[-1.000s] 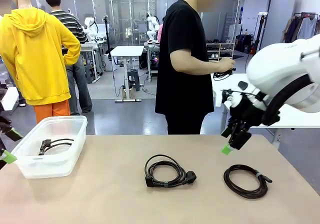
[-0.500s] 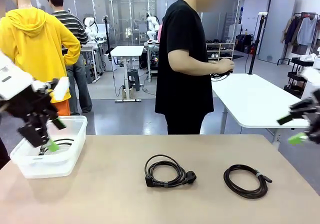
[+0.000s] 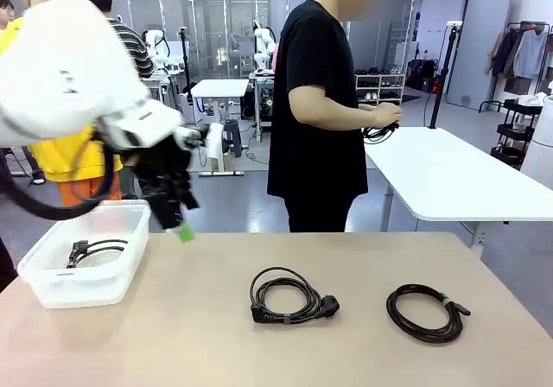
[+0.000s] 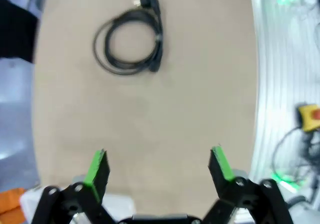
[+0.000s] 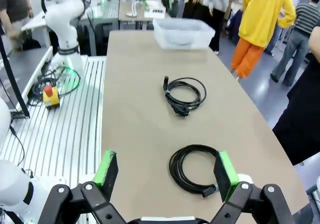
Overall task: Organize and store the cables.
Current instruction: Place the Power Cable into the Organizing box.
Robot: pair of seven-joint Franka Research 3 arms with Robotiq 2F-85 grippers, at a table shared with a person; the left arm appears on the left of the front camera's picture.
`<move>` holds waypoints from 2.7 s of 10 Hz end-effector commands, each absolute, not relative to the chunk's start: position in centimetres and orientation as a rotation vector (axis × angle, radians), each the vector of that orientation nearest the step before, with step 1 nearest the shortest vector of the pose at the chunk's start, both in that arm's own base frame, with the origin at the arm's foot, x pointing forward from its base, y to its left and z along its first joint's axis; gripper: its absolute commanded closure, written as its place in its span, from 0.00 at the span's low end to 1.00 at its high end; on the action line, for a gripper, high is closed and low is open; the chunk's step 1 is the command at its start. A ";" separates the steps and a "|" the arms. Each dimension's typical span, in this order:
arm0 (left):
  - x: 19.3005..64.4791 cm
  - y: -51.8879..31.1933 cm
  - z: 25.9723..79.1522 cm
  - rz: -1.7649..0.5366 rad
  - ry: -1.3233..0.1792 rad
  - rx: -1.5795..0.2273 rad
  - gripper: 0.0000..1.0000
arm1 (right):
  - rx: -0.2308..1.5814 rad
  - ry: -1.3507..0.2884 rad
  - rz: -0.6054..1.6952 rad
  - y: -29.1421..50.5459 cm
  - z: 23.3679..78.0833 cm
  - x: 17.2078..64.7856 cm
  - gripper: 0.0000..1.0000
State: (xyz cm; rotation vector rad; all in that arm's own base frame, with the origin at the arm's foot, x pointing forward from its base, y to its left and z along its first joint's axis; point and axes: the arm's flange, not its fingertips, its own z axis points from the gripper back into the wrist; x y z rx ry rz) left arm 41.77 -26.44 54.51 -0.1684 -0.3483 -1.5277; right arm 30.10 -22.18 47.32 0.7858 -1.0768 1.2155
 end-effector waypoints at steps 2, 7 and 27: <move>44.0 -33.4 53.3 -1.561 -0.210 -0.171 0.00 | 0.807 -1.144 1.202 -24.0 47.0 30.2 0.01; 42.7 -32.7 52.4 -1.550 -0.267 -0.196 0.00 | 0.817 -1.126 1.176 -24.3 46.6 29.8 0.01; 49.8 -46.3 31.2 -1.489 -0.034 -0.142 0.00 | 0.817 -1.126 1.176 -24.3 46.6 29.8 0.01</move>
